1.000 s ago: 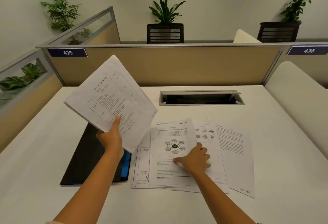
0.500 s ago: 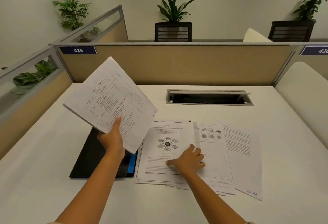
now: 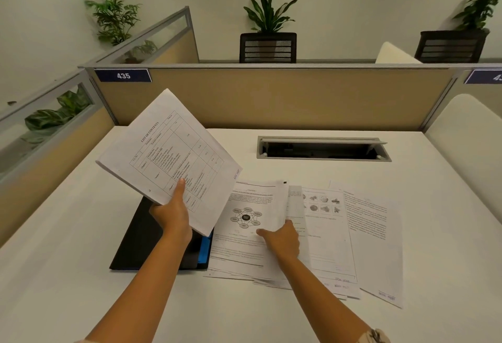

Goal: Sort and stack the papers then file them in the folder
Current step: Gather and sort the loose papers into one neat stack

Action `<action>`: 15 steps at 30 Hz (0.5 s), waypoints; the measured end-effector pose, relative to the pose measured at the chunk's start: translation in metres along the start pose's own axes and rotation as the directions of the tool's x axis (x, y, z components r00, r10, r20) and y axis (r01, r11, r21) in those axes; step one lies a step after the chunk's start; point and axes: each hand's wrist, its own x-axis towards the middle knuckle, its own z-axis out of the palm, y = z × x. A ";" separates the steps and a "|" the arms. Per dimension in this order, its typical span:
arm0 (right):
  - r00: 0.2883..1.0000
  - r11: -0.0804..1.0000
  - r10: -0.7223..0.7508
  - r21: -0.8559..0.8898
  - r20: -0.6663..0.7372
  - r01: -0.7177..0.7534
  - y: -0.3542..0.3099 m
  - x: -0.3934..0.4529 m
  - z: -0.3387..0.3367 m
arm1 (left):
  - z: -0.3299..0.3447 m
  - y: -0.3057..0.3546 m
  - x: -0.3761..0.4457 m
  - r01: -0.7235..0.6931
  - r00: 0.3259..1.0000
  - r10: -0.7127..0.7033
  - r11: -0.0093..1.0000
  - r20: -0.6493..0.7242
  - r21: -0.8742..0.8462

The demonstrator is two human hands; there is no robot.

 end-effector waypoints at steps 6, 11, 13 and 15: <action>0.998 0.999 -0.050 0.006 0.048 0.050 -0.001 0.003 0.006 | 0.000 0.000 -0.001 0.004 1.000 -0.004 1.000 -0.014 -0.005; 0.994 0.922 -0.087 -0.383 -0.068 0.054 -0.005 -0.001 0.016 | 0.000 0.000 -0.001 0.009 1.000 -0.009 1.000 -0.021 -0.010; 0.993 0.920 -0.107 -0.383 -0.042 0.083 -0.006 -0.003 0.018 | -0.001 0.000 -0.001 0.011 1.000 -0.011 1.000 -0.024 -0.011; 0.990 0.938 -0.138 -0.321 0.005 0.133 -0.005 -0.005 0.023 | -0.001 0.000 -0.001 0.010 1.000 -0.010 1.000 -0.028 -0.012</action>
